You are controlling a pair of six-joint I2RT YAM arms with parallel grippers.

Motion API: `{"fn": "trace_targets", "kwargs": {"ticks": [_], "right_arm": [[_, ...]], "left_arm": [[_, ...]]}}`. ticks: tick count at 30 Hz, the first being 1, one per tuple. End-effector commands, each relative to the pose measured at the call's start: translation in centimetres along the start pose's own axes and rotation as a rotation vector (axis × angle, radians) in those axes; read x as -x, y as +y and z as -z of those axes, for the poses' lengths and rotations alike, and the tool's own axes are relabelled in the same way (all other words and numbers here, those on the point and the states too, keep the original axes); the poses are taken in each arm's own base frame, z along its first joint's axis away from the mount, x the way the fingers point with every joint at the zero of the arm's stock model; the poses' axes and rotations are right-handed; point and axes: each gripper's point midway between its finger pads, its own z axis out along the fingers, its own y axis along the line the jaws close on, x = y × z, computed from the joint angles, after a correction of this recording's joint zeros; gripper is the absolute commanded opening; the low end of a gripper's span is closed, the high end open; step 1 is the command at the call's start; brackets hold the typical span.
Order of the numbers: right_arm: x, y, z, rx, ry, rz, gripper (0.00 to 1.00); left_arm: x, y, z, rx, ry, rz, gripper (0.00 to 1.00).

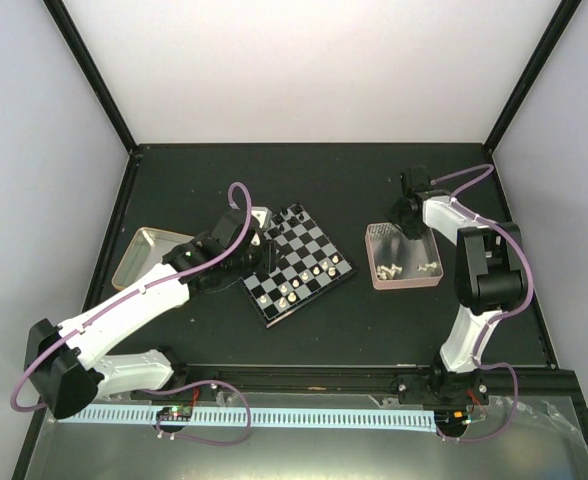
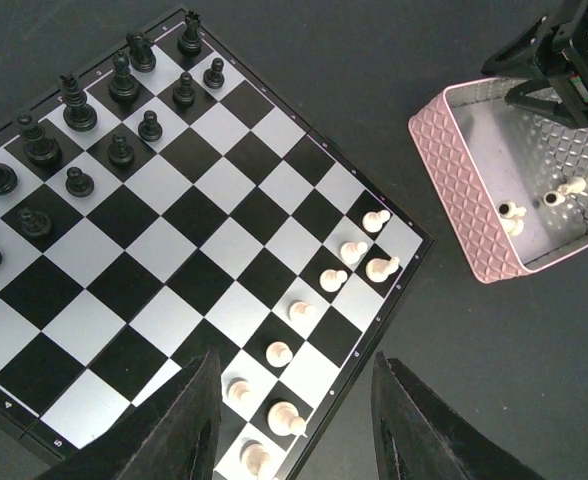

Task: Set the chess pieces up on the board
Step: Adjust the storage box at the center of the board.

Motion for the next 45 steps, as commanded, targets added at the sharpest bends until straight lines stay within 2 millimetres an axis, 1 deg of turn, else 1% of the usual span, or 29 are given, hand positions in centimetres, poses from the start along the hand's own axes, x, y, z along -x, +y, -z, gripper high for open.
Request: {"fn": "trace_targets", "kwargs": {"ticks": [1,6,12,16,20,25,27,31,34,37,40,41,43,45], "right_arm": [[0.3,-0.2,-0.3,-0.023,-0.006,0.018,0.39],[-1.0,0.2,-0.4,0.024,0.042,0.083,0.30],[-2.6,0.6,0.0,0.079,0.091,0.165,0.18],[-3.7,0.5,0.3,0.097,0.119,0.214,0.15],[-5.7,0.8,0.8,0.126,0.152,0.290,0.13],[-9.2,1.6,1.5,0.179,0.213,0.413,0.12],[-10.9,1.8,1.8,0.194,0.237,0.468,0.12],[-13.0,1.7,2.4,0.205,0.261,0.541,0.11],[-14.6,1.3,2.6,0.199,0.280,0.590,0.11],[-15.6,0.5,2.8,0.175,0.288,0.634,0.11],[-16.4,0.1,3.2,0.170,0.299,0.653,0.11],[-16.4,0.2,3.5,0.176,0.303,0.649,0.13],[-15.9,0.5,4.4,0.182,0.279,0.631,0.20],[-14.7,0.9,5.3,0.173,0.225,0.619,0.28]], "left_arm": [[0.1,0.1,-0.2,-0.005,0.004,-0.005,0.42],[0.0,0.1,-0.2,-0.005,0.007,-0.004,0.42],[0.2,0.1,-0.2,-0.009,0.003,-0.005,0.42],[0.1,0.1,-0.3,-0.009,0.007,-0.004,0.42],[0.0,0.2,-0.3,-0.007,0.008,-0.004,0.42],[0.0,0.2,-0.4,-0.008,0.013,-0.002,0.42],[0.0,0.3,-0.4,-0.005,0.012,-0.002,0.42],[-0.1,0.3,-0.5,-0.003,0.016,-0.001,0.42],[-0.1,0.4,-0.5,-0.002,0.017,0.000,0.42],[0.0,0.4,-0.6,-0.001,0.017,-0.001,0.43],[0.0,0.4,-0.7,0.000,0.019,-0.001,0.43],[0.1,0.4,-0.7,0.001,0.018,0.001,0.43],[0.1,0.4,-0.7,0.000,0.019,-0.001,0.42],[0.2,0.3,-0.7,-0.002,0.018,0.000,0.43]]}}
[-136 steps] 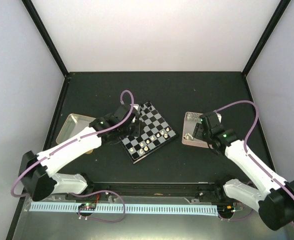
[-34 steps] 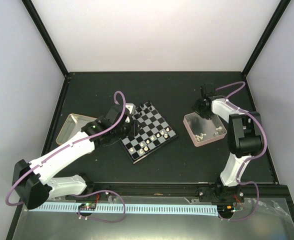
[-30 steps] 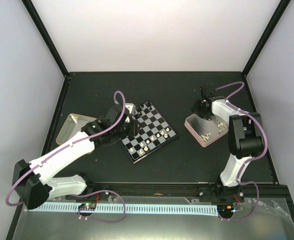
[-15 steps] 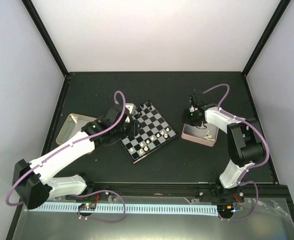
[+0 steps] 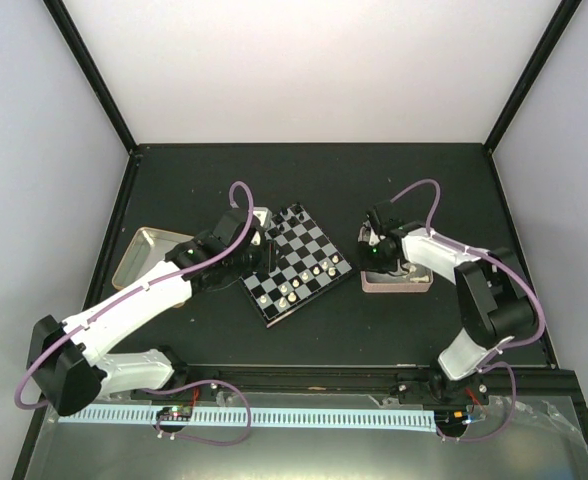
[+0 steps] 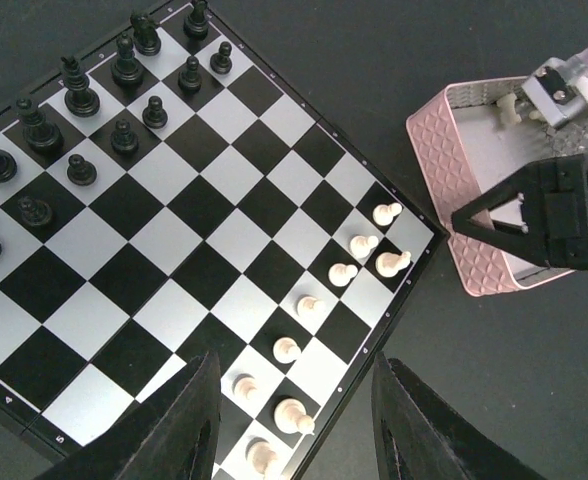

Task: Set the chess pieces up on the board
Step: Adjust the storage box at the center of the board, then pick up the chess piece from the storage box.

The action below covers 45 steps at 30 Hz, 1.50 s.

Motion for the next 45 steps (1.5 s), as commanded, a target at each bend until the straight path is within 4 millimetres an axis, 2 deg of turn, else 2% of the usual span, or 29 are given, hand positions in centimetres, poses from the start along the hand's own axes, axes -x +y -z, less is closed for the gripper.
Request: {"fn": "trace_targets", "kwargs": {"ticks": [1,4,6,9,12,15,20,24,32,40,45], "right_arm": [[0.7,-0.1,2.8,-0.041,-0.057,-0.009,0.31],[2.1,-0.7,4.8,-0.083,-0.138,-0.034,0.39],[2.7,-1.7,6.2,-0.127,-0.200,-0.074,0.41],[2.9,-4.8,7.4,-0.208,-0.265,-0.177,0.42],[2.1,-7.9,7.7,-0.269,-0.283,-0.269,0.41],[1.2,-9.7,7.0,-0.297,-0.256,-0.308,0.39],[-0.2,-10.5,5.1,-0.309,-0.174,-0.321,0.41],[-0.8,-10.9,4.5,-0.321,-0.159,-0.336,0.42],[-0.6,-10.9,3.1,-0.320,-0.127,-0.324,0.33],[1.4,-10.9,2.4,-0.326,-0.150,-0.284,0.23],[3.7,-10.9,2.1,-0.349,-0.189,-0.244,0.22]], "left_arm": [[0.6,-0.3,0.0,-0.011,-0.009,-0.012,0.43],[0.7,-0.2,0.0,-0.010,-0.011,-0.008,0.43],[0.7,-0.2,0.0,-0.011,-0.012,-0.009,0.43],[0.8,-0.2,0.1,-0.011,-0.014,-0.008,0.43],[0.8,-0.2,0.1,-0.011,-0.014,-0.008,0.43],[0.9,-0.2,0.0,-0.014,-0.017,-0.006,0.42],[1.2,-0.5,-0.2,-0.019,-0.014,-0.008,0.43],[1.2,-0.6,-0.4,-0.020,-0.006,-0.010,0.42],[1.4,-0.7,-0.6,-0.022,-0.003,-0.014,0.43],[1.4,-0.6,-0.6,-0.016,-0.002,-0.011,0.43],[1.5,-0.6,-0.5,-0.017,-0.003,-0.010,0.43]]}}
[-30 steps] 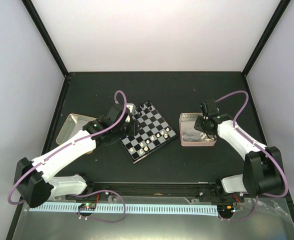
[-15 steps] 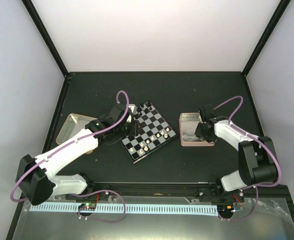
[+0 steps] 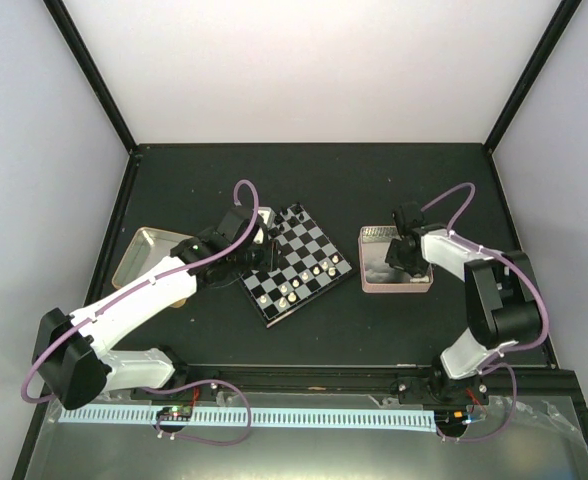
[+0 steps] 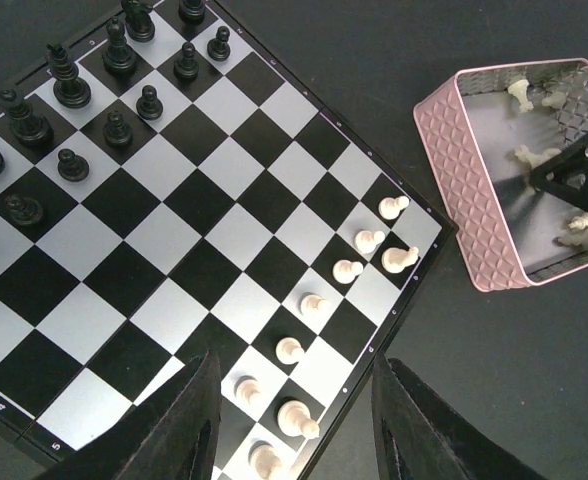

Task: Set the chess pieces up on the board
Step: Pick up the chess piece from the storage box.

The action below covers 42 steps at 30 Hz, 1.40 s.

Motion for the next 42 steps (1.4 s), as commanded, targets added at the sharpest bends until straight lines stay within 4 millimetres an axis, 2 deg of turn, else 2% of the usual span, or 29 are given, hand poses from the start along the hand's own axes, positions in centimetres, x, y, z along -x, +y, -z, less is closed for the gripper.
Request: {"fn": "trace_targets", "kwargs": {"ticks": [1,5,10,18,28,32,39,42], "right_arm": [[3.4,0.8,-0.1,-0.018,-0.096,0.032,0.23],[4.5,1.0,-0.1,-0.030,-0.112,0.054,0.29],[4.9,1.2,0.3,-0.027,-0.121,0.066,0.35],[3.2,0.5,-1.1,-0.050,-0.057,0.037,0.24],[2.8,0.0,-1.9,-0.046,-0.018,0.025,0.20],[3.3,0.1,-1.2,-0.041,-0.042,0.038,0.31],[5.1,0.4,1.4,-0.031,-0.106,0.057,0.34],[5.1,0.2,1.6,-0.042,-0.106,0.055,0.37]], "left_arm": [[1.7,-0.7,0.6,-0.021,-0.039,-0.004,0.43],[1.6,-0.6,0.7,-0.017,-0.036,-0.006,0.43],[1.5,-0.4,0.7,-0.013,-0.035,-0.002,0.42],[1.5,-0.5,0.8,-0.015,-0.036,-0.003,0.43],[1.5,-0.5,1.0,-0.019,-0.038,-0.001,0.43],[1.5,-0.5,1.0,-0.022,-0.040,0.002,0.43],[1.5,-0.6,1.0,-0.024,-0.039,0.000,0.43],[1.5,-0.5,1.1,-0.025,-0.041,0.003,0.43]]}}
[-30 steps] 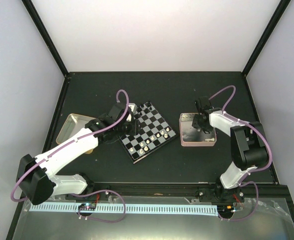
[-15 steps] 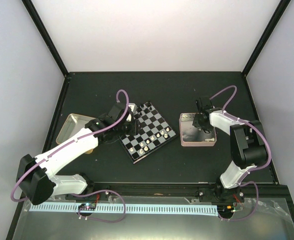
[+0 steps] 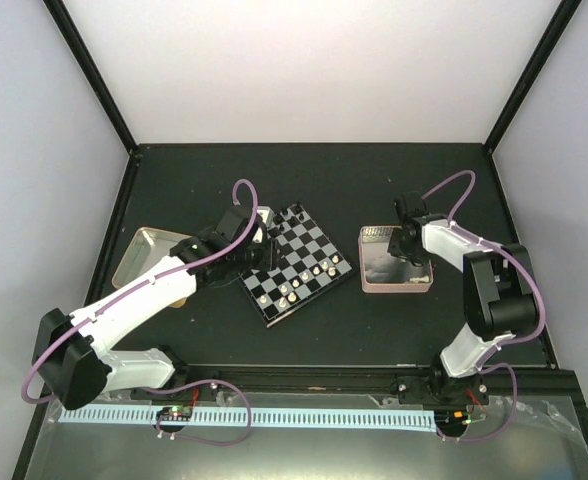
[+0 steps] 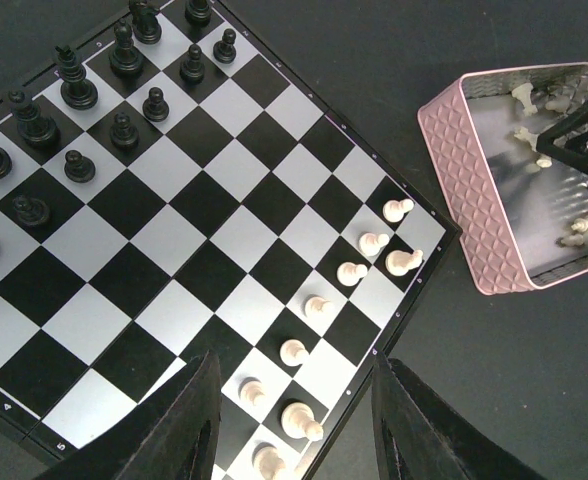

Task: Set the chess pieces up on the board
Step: Pick up the chess piece from the storage box.

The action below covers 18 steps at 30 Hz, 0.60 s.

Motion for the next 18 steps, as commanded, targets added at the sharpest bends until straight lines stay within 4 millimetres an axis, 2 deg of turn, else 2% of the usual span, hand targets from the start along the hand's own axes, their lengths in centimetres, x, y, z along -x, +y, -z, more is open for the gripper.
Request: {"fn": "trace_targets", "kwargs": {"ticks": [1,3,7,18], "right_arm": [[1.3,-0.5,1.6,-0.019,-0.044,-0.002,0.37],[1.0,-0.9,1.5,-0.035,-0.036,-0.012,0.35],[0.2,-1.3,0.7,-0.051,-0.016,-0.033,0.26],[-0.5,-0.4,-1.7,-0.002,0.078,-0.040,0.22]], "left_arm": [[1.4,-0.7,1.1,-0.028,-0.039,0.000,0.43],[1.4,-0.7,1.1,-0.029,-0.039,0.000,0.43],[1.3,-0.6,1.1,-0.028,-0.041,-0.002,0.43],[1.5,-0.7,1.3,-0.030,-0.046,-0.004,0.43]]}}
